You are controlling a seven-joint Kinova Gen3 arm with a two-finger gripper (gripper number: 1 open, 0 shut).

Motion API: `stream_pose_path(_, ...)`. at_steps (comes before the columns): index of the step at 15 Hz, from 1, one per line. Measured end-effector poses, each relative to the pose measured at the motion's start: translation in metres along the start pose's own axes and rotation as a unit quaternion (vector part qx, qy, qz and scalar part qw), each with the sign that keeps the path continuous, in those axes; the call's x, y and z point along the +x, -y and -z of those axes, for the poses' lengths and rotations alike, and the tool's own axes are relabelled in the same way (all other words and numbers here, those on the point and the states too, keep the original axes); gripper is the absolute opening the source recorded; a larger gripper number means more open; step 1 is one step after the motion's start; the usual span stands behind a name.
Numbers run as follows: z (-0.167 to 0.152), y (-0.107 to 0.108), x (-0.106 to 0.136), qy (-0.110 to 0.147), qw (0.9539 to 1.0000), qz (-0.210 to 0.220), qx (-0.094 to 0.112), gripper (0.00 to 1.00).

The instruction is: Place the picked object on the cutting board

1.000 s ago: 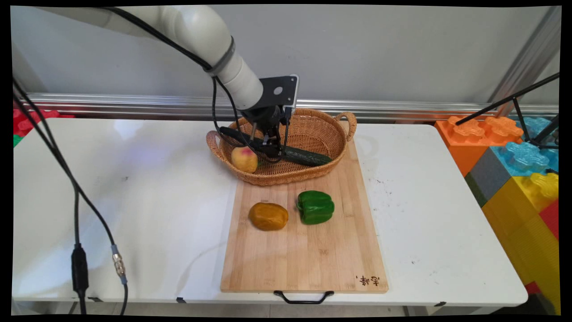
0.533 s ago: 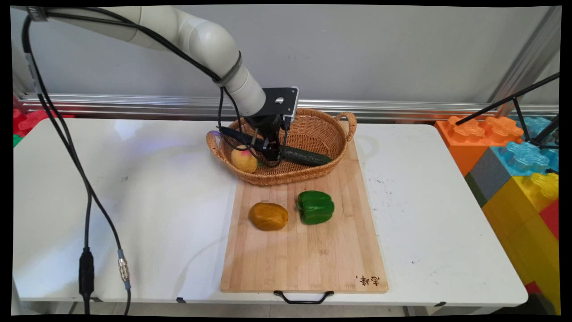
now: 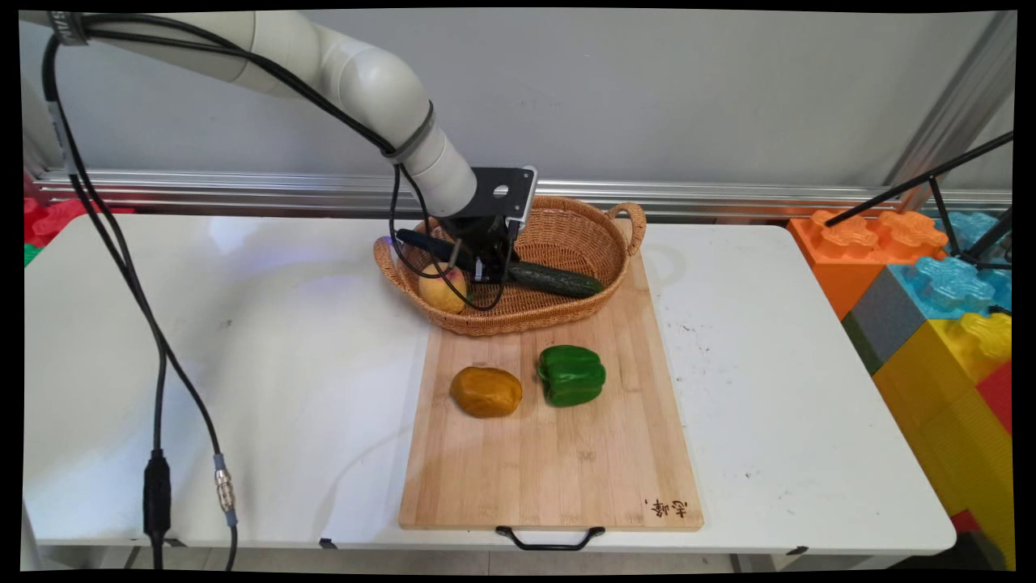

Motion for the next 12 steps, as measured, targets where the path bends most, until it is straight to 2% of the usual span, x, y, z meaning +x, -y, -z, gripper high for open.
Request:
stream_pose_path(5, 0.019, -0.005, 0.005, -0.011, 0.9999, -0.005, 0.007, 0.0)
stream_pose_path(10, 0.064, -0.007, 0.019, -0.026, 0.9989, 0.001, 0.039, 0.0)
stream_pose_path(12, 0.08, -0.011, 0.026, -0.033, 0.9984, 0.003, 0.046, 0.0)
